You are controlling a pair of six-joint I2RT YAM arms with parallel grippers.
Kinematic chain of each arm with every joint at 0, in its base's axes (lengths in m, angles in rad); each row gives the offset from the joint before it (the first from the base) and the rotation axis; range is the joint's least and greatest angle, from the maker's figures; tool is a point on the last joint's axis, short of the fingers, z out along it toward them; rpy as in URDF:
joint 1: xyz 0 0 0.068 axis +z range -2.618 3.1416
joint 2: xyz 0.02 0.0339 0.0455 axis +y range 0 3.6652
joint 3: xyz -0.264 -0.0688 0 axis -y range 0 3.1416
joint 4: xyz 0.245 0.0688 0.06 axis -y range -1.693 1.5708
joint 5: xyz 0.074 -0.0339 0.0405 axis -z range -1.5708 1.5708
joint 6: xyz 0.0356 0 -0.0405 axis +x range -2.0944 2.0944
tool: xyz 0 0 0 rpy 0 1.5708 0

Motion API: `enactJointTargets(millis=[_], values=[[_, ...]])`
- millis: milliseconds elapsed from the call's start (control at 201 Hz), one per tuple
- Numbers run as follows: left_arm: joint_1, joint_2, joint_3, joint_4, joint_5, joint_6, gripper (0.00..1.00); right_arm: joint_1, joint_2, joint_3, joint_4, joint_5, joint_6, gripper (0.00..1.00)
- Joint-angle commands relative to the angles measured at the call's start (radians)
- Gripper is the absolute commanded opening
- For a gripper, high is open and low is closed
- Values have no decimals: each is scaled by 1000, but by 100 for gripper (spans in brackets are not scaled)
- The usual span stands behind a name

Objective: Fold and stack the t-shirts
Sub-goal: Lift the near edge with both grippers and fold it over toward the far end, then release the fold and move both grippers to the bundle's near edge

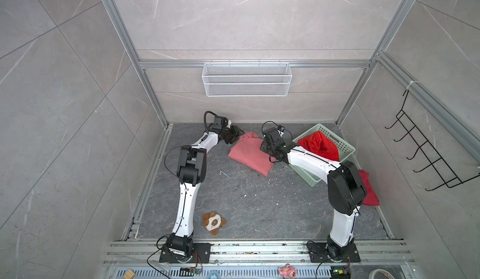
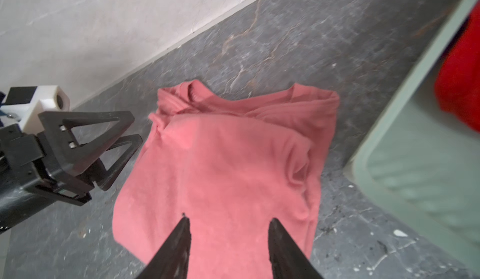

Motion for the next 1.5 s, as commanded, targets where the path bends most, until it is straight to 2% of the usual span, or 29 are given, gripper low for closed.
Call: enactJointTargets(millis=[0, 174, 284, 388, 513, 712, 891, 965, 1030, 1145, 1279, 1413, 1493], values=[[0, -199, -95, -24, -52, 113, 64, 14, 91, 61, -29, -2, -25, 49], [-29, -332, -374, 82, -50, 56, 64, 30, 243, 214, -115, -14, -50, 47], [-50, -341, -448, 95, -48, 33, 63, 41, 304, 262, -154, -31, -68, 47], [-56, -345, -518, 97, -54, -4, 60, 49, 336, 258, -145, -108, -110, 46], [-73, -409, -659, 112, -83, -26, 59, 62, 342, 184, -83, -268, -189, 43], [-130, -566, -924, 146, -106, -114, 59, 96, 274, 0, 34, -405, -299, 42], [-177, -843, -1155, 89, -115, -160, 59, 160, 209, -95, -3, -473, -410, 41], [-179, -983, -1160, -56, -180, -113, 60, 188, 158, -160, -25, -433, -391, 40], [-176, -1079, -1119, -190, -287, -45, 63, 193, 81, -242, -3, -401, -337, 40], [-140, -1148, -1029, -318, -397, 61, 65, 190, -67, -325, 18, -311, -265, 44], [-84, -1123, -991, -291, -441, 122, 64, 191, -158, -299, -4, -230, -256, 47], [-80, -1043, -952, -214, -493, 191, 64, 191, -206, -251, -18, -171, -290, 49], [-79, -993, -936, -168, -489, 217, 63, 189, -228, -244, -28, -111, -289, 54]])
